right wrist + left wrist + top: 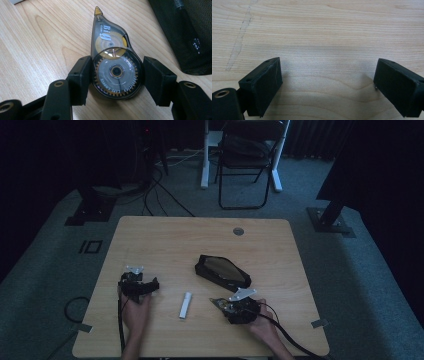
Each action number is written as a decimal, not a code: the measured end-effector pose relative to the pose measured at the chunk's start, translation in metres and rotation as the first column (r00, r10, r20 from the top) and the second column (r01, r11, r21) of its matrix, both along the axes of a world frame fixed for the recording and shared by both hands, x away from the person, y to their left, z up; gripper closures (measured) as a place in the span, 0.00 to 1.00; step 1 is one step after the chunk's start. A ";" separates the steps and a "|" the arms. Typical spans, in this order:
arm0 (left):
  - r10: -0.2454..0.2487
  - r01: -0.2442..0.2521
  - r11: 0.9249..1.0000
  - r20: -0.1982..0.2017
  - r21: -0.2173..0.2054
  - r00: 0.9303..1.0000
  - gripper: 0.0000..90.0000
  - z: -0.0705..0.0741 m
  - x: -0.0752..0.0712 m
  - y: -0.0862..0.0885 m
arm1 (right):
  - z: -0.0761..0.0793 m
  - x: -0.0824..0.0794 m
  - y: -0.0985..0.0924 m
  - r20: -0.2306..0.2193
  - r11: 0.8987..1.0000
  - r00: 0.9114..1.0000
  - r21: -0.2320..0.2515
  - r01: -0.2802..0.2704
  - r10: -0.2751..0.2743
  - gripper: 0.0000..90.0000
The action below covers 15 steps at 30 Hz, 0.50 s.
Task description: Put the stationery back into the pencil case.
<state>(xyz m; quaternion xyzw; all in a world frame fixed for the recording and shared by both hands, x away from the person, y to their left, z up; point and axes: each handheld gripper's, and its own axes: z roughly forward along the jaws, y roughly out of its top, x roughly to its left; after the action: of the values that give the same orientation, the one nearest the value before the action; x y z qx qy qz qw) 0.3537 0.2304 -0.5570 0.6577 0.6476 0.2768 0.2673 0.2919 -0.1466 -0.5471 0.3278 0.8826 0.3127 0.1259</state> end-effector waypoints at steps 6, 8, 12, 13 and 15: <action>0.000 0.000 1.000 0.000 0.000 1.000 0.09 0.000 0.000 0.000 | 0.002 -0.002 0.000 0.021 1.000 1.000 0.003 0.005 -0.005 0.46; 0.000 0.000 1.000 0.000 0.000 1.000 0.09 0.000 0.000 0.000 | 0.003 -0.002 -0.001 0.024 1.000 1.000 0.008 0.007 -0.007 0.46; 0.000 0.000 1.000 0.000 0.000 1.000 0.09 0.000 0.000 0.000 | 0.007 -0.002 -0.003 0.036 1.000 0.999 0.021 0.015 -0.016 0.46; 0.000 0.000 1.000 0.000 0.000 1.000 0.09 0.000 0.000 0.000 | 0.008 -0.002 -0.004 0.042 0.999 0.999 0.028 0.015 -0.016 0.46; 0.000 0.000 1.000 0.000 0.000 1.000 0.09 0.000 0.000 0.000 | 0.009 -0.002 -0.004 0.044 0.999 0.999 0.030 0.017 -0.019 0.46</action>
<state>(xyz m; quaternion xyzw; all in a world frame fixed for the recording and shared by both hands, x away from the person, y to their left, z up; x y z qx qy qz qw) 0.3537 0.2304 -0.5570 0.6578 0.6476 0.2767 0.2673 0.2895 -0.1506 -0.5381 0.3305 0.8718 0.3319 0.1435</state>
